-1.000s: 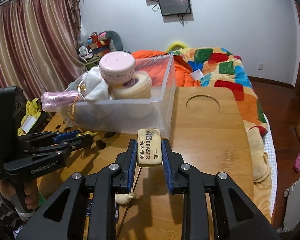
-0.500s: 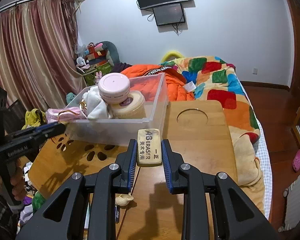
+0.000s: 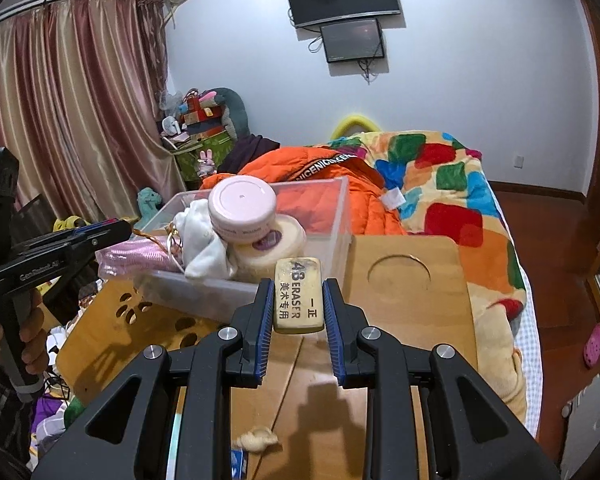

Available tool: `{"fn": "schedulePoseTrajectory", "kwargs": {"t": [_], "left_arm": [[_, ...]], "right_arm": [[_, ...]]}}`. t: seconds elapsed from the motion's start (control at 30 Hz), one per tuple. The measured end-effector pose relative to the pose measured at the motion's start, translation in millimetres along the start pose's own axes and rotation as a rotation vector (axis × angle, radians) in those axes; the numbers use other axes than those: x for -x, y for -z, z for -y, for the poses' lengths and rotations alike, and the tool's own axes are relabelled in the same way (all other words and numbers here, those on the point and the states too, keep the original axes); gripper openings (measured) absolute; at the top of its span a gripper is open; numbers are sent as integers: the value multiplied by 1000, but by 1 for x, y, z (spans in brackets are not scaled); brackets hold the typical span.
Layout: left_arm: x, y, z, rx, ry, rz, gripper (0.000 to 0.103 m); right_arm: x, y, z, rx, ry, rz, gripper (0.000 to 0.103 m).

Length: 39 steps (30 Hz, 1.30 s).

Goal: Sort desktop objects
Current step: 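Carry the gourd ornament with the left tool while the right tool carries the eraser over the box, then open the left tool to drop the gourd in the box while the right tool releases the eraser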

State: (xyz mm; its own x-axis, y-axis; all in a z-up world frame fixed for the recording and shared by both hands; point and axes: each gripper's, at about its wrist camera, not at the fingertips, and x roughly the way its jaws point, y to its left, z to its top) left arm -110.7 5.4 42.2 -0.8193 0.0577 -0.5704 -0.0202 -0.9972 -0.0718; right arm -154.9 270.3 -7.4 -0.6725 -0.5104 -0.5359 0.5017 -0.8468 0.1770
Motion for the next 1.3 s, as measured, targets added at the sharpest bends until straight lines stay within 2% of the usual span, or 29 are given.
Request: {"fn": "schedulePoseTrajectory", "kwargs": {"t": [0.23, 0.4, 0.6, 0.97, 1.2, 1.3], "left_arm": [[-27, -3, -29, 65, -1, -61, 29], [-38, -2, -37, 61, -25, -76, 29], [-43, -1, -40, 59, -18, -82, 29], [-36, -3, -36, 44, -9, -73, 29], [-14, -9, -34, 31, -10, -32, 30], [-1, -10, -35, 29, -9, -9, 34]], "right_arm": [[-29, -17, -7, 29, -20, -11, 22], [-46, -19, -8, 34, -23, -36, 22], [-58, -17, -14, 55, -16, -58, 22], [-63, -14, -17, 72, 28, -83, 22], [-51, -14, -20, 68, 37, -76, 22], [-42, -12, -20, 66, 46, -66, 25]]}}
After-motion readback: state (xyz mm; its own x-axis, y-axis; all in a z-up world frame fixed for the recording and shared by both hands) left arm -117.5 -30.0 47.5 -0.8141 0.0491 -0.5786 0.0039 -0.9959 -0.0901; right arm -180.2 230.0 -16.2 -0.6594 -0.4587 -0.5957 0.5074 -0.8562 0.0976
